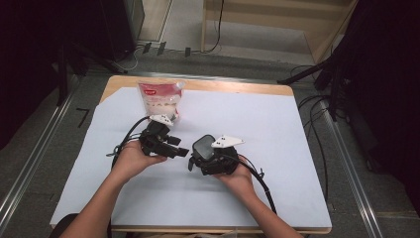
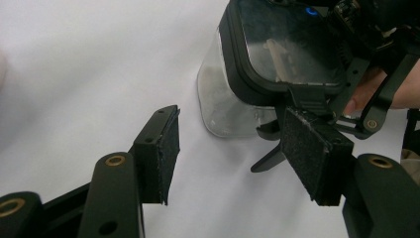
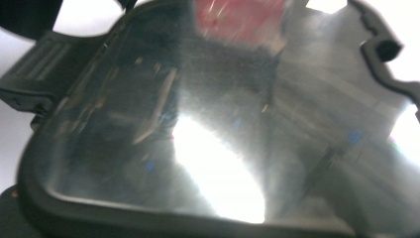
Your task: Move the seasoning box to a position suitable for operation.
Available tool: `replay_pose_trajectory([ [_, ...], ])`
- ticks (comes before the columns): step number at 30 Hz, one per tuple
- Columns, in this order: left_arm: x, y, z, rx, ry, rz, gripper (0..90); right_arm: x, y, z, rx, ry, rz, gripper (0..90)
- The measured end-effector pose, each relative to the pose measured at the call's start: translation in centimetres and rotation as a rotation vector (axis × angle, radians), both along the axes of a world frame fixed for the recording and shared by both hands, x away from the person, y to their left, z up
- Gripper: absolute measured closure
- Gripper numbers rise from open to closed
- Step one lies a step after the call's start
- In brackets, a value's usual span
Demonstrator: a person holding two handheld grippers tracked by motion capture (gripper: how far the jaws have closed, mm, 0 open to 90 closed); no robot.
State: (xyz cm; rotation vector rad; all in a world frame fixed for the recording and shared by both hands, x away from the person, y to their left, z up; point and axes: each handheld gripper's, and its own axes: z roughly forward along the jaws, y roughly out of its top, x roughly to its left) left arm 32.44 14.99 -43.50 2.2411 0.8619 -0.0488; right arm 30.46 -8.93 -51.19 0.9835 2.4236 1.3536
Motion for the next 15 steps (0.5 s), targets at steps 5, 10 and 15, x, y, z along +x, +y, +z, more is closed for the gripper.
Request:
replay_pose_trajectory([
  [5,-0.1,-0.4,-0.3,0.005,-0.007,-0.014,41.0,-0.1,-0.1,0.2,-0.008,0.017,-0.002,9.5],
  [10,0.0,-0.4,-0.4,0.007,-0.006,-0.012,41.0,-0.5,-0.6,0.3,-0.009,0.038,-0.012,10.1],
  [15,0.0,-0.3,-0.4,0.001,-0.008,-0.011,41.0,-0.8,-1.2,0.2,0.008,0.072,-0.016,10.7],
])
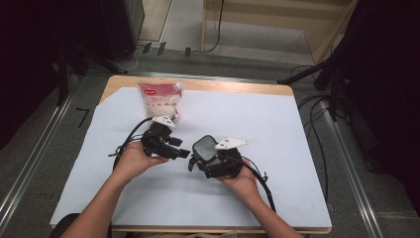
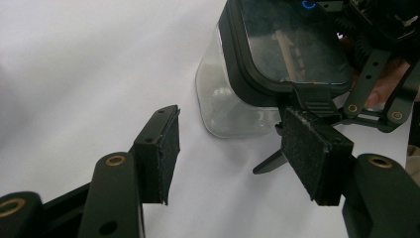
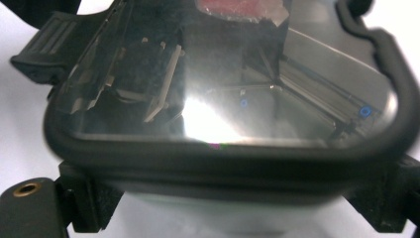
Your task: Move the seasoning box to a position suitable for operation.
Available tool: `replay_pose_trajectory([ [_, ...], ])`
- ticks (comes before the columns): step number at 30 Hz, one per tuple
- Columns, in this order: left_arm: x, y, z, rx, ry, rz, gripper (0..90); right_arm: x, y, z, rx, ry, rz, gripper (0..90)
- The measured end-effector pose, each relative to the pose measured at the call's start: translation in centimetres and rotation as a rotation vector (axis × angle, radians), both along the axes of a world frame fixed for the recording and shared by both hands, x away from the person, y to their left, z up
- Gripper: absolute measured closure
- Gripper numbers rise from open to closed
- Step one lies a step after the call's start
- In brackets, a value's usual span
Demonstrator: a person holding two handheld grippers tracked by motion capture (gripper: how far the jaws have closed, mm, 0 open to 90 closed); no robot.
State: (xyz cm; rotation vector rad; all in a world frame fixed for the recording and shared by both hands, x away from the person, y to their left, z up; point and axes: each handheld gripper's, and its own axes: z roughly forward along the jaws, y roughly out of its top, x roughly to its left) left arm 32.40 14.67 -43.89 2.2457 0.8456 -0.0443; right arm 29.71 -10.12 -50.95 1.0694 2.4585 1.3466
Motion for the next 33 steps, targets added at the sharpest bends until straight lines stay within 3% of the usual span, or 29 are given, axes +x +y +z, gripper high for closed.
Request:
replay_pose_trajectory([
  [10,-0.1,0.1,0.2,0.006,-0.019,-0.006,43.3,-1.6,-2.2,1.4,0.044,0.017,0.005,14.6],
  [15,-0.3,0.1,0.3,0.006,-0.022,-0.003,43.5,-2.9,-3.5,2.9,0.056,-0.012,0.017,21.0],
  [19,-0.4,0.1,0.3,0.003,-0.021,-0.005,45.6,-3.6,-4.4,3.9,0.048,-0.062,0.013,31.8],
  [22,-0.5,0.1,0.2,0.008,-0.016,-0.009,47.7,-3.8,-4.7,4.2,0.047,-0.065,0.003,38.3],
  [25,-1.0,-0.1,0.0,0.05,-0.026,0.002,56.4,-3.6,-5.3,4.5,0.076,-0.063,-0.003,50.5],
  [27,-1.1,-0.1,0.0,0.055,-0.035,0.008,62.4,-3.5,-5.5,4.5,0.085,-0.055,-0.004,58.8],
  [30,-1.0,0.0,-0.1,0.04,-0.035,0.003,79.2,-3.2,-6.0,4.4,0.093,-0.027,0.001,75.2],
  [32,-0.8,0.1,-0.3,0.024,-0.01,-0.008,90.0,-3.0,-6.2,4.3,0.073,-0.017,0.005,86.9],
  [33,-0.8,0.1,-0.4,0.016,0.004,-0.009,90.0,-3.0,-6.2,4.3,0.073,-0.017,0.005,86.9],
])
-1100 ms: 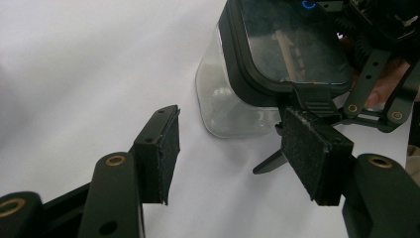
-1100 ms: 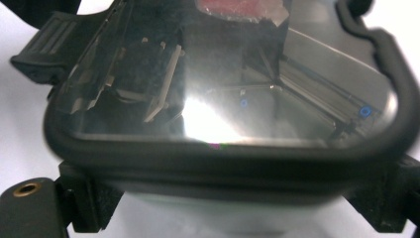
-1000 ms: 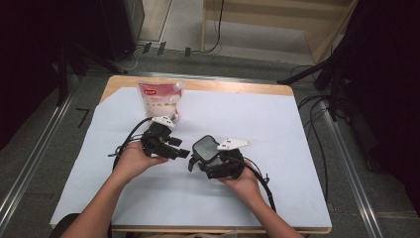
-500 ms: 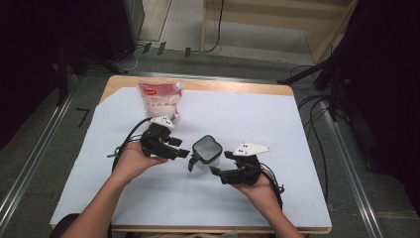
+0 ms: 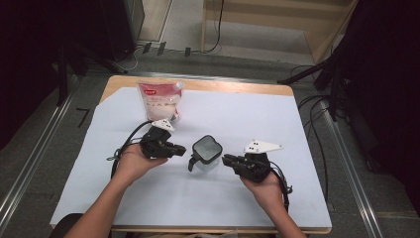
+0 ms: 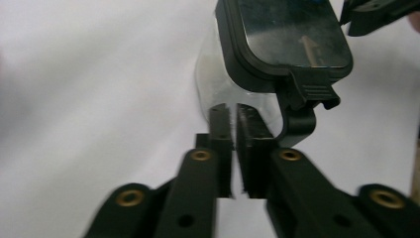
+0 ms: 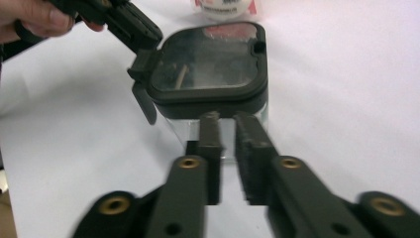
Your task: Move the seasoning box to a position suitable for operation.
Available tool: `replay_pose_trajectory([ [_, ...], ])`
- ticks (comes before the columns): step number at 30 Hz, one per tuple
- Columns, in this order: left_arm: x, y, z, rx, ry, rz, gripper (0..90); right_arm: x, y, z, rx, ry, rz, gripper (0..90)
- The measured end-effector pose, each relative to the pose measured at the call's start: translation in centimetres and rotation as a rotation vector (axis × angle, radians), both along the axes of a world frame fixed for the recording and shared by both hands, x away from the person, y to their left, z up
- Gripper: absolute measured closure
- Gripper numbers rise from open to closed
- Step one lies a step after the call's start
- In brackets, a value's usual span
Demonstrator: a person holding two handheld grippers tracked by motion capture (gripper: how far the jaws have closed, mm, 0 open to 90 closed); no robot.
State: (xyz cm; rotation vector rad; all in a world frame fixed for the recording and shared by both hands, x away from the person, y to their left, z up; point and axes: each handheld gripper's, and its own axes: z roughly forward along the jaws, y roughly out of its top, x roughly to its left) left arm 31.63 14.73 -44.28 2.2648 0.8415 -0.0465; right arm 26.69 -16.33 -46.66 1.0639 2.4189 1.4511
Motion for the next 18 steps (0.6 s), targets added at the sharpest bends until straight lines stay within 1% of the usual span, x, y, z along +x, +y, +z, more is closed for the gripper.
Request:
replay_pose_trajectory([
  [1,0.1,-0.1,-0.1,-0.009,0.012,-0.006,90.0,0.1,0.1,-0.1,-0.005,0.006,0.002,89.4],
  [2,0.1,-0.2,-0.2,-0.011,0.019,-0.014,90.0,0.3,0.1,-0.3,-0.015,0.027,0.01,89.6],
  [3,0.2,-0.3,-0.3,-0.008,0.032,-0.022,90.0,0.4,0.2,-0.4,-0.018,0.04,0.014,89.6],
  [4,0.2,-0.5,-0.4,-0.016,0.041,-0.021,90.0,0.5,0.3,-0.6,-0.02,0.052,0.009,90.0],
  [5,0.2,-0.7,-0.5,-0.01,0.044,-0.034,90.0,0.6,0.4,-0.7,-0.024,0.063,0.009,90.0],
  [8,0.0,-1.3,-0.9,0.008,0.047,-0.055,90.0,0.6,0.9,-0.8,-0.039,0.061,0.006,90.0],
  [10,0.0,-1.7,-1.1,0.013,0.05,-0.065,90.0,0.6,1.1,-0.8,-0.038,0.055,0.005,90.0],
  [11,-0.1,-1.8,-1.1,0.014,0.052,-0.062,90.0,0.6,1.2,-0.8,-0.038,0.055,0.002,90.0],
  [12,-0.2,-2.0,-1.2,0.023,0.053,-0.07,90.0,0.6,1.2,-0.7,-0.04,0.053,0.001,90.0],
  [13,-0.3,-2.2,-1.3,0.027,0.043,-0.065,90.0,0.7,1.2,-0.7,-0.034,0.051,0.001,90.0],
  [15,-0.3,-2.3,-1.3,0.024,0.036,-0.067,90.0,0.8,1.5,-0.8,-0.033,0.046,0.001,90.0],
  [18,-0.4,-2.5,-1.5,0.021,0.05,-0.073,90.0,1.0,1.7,-0.9,-0.041,0.053,-0.008,90.0],
])
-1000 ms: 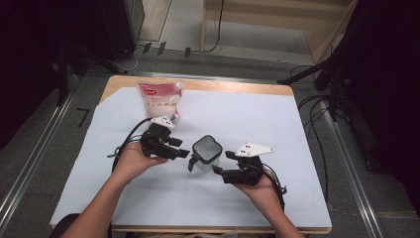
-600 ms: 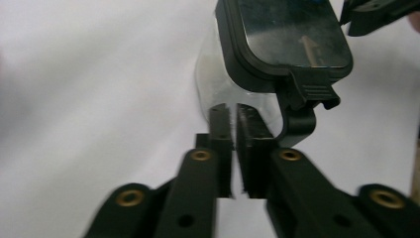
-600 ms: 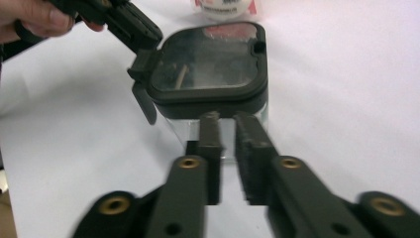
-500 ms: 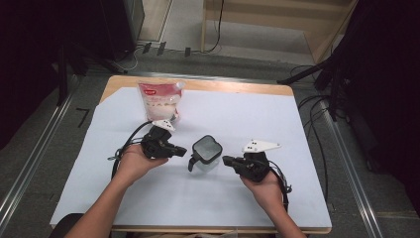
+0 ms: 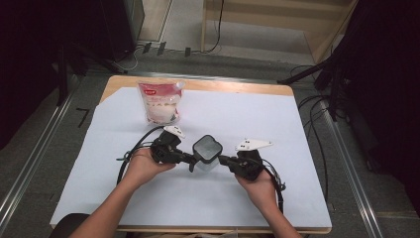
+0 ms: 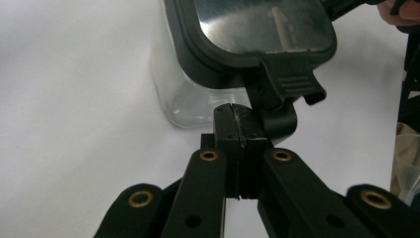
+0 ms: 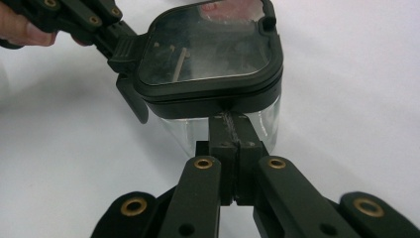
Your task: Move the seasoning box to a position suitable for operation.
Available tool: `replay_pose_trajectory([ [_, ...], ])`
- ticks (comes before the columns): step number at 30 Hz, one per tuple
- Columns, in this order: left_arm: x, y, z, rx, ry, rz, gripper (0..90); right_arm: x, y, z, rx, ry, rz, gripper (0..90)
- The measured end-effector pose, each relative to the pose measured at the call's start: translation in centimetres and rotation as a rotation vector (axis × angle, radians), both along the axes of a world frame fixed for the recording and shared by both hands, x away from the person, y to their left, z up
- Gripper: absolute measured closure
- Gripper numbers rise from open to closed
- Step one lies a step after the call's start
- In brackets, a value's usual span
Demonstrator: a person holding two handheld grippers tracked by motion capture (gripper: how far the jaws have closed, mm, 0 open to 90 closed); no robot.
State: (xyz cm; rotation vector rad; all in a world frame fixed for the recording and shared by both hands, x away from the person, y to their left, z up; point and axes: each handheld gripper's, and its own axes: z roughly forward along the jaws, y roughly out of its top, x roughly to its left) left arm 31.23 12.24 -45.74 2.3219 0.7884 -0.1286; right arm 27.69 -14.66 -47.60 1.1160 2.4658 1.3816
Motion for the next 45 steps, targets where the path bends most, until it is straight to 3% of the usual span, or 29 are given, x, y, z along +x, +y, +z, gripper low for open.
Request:
replay_pose_trajectory([
  [12,-0.5,-1.4,-0.4,-0.005,0.005,-0.023,90.0,0.8,-0.4,-0.3,0.002,0.01,-0.036,89.3],
  [16,-0.9,-2.3,-0.5,-0.013,0.024,-0.04,90.0,0.9,-0.7,-0.4,-0.005,0.018,-0.047,90.0],
  [24,-2.1,-4.9,-0.6,-0.021,0.009,-0.08,90.0,1.4,-1.3,-0.5,0.0,0.022,-0.073,90.0],
  [28,-2.4,-5.8,-0.7,-0.052,0.002,-0.09,90.0,1.1,-2.0,0.1,0.005,0.01,-0.079,90.0],
  [32,-2.1,-5.2,-0.4,-0.078,0.024,-0.085,90.0,0.5,-2.5,0.6,0.011,0.0,-0.076,90.0],
  [37,-2.3,-4.3,0.4,-0.067,0.021,-0.092,89.9,-0.7,-3.0,1.3,0.014,0.005,-0.064,90.0],
  [39,-2.3,-3.8,0.7,-0.064,0.019,-0.103,87.4,-1.0,-3.1,1.5,0.019,0.003,-0.056,90.0],
  [40,-2.3,-3.6,1.0,-0.061,0.018,-0.095,81.1,-1.9,-3.2,2.1,0.038,-0.007,-0.04,90.0],
  [42,-2.2,-3.2,1.3,-0.052,0.004,-0.096,80.8,-2.3,-3.2,2.3,0.041,-0.012,-0.035,90.0],
  [45,-2.0,-2.6,1.7,-0.049,-0.003,-0.082,73.2,-4.0,-2.9,2.5,0.053,-0.014,-0.01,90.0],
])
